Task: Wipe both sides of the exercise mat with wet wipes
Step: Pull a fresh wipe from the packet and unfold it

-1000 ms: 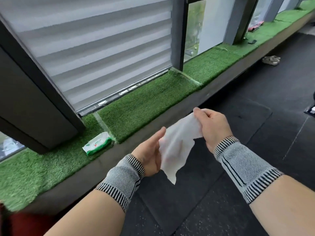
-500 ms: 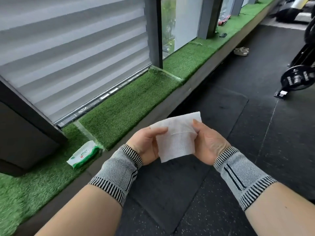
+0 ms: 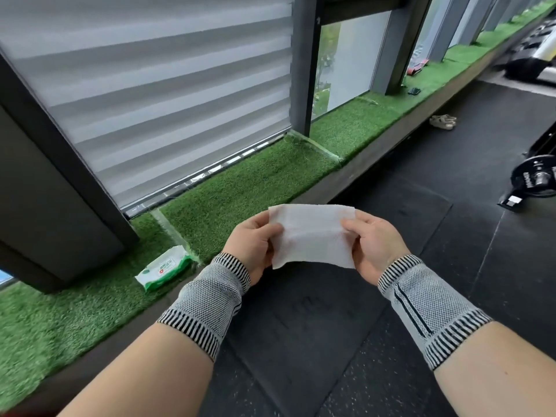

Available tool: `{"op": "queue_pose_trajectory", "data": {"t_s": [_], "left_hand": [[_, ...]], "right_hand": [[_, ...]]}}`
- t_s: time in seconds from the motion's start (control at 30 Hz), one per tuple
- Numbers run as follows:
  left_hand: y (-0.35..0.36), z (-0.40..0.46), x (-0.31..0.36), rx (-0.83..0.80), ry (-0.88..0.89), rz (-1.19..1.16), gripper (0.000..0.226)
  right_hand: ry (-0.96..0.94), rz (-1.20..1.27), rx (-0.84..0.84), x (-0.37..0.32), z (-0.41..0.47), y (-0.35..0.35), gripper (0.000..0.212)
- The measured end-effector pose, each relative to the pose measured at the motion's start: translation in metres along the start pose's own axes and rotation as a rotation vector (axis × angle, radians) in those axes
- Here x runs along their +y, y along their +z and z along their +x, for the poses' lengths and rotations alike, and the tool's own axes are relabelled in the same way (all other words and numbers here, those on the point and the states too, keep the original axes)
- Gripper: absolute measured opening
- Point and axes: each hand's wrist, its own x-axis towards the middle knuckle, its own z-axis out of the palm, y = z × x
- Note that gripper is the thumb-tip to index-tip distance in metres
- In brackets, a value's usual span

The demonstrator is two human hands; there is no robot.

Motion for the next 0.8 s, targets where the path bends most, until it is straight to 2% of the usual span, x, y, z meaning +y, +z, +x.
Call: {"op": "queue_pose_trajectory", "data": {"t_s": [0.1, 0.2, 0.27, 0.33, 0.4, 0.47, 0.53, 0.6, 0.67, 0.8], "left_hand": [[-0.011, -0.001, 0.014, -0.043, -0.005, -0.06, 0.028], [-0.025, -0.001, 0.02, -0.073, -0.029, -0.053, 0.03], [-0.033, -0.003, 0.018, -0.069, -0.059, -0.01, 0.031], [-0.038, -0.001, 0.013, -0.065, -0.101, 0.063, 0.03], [-0.042, 0.002, 0.006, -0.007, -0.155, 0.137, 0.029], [-0.053, 0.01, -0.002, 0.12, -0.206, 0.168, 0.028], [-0.063, 0.018, -0.009, 0.232, -0.206, 0.148, 0.031], [-0.062, 0.02, -0.008, 0.305, -0.114, 0.26, 0.03], [-0.054, 0.017, -0.001, 0.329, 0.024, 0.436, 0.027], [-0.034, 0.001, 0.014, 0.168, 0.21, 0.586, 0.019]], "right_hand": [[-0.027, -0.002, -0.151, -0.013, -0.004, 0.008, 0.033], [-0.032, 0.008, -0.186, -0.02, -0.003, 0.012, 0.04], [-0.071, -0.088, -0.222, -0.018, -0.004, 0.017, 0.053], [-0.166, -0.256, -0.279, -0.016, -0.007, 0.02, 0.055], [-0.406, -0.619, -0.318, -0.018, -0.01, 0.023, 0.052], [-0.658, -1.148, -0.304, -0.018, -0.008, 0.027, 0.041], [-0.728, -1.684, -0.287, -0.018, -0.004, 0.033, 0.028], [-0.684, -1.975, -0.245, -0.019, 0.002, 0.038, 0.029], [-0.671, -1.941, -0.184, -0.022, 0.003, 0.043, 0.029], [-0.487, -1.36, -0.065, -0.025, 0.001, 0.049, 0.03]]}}
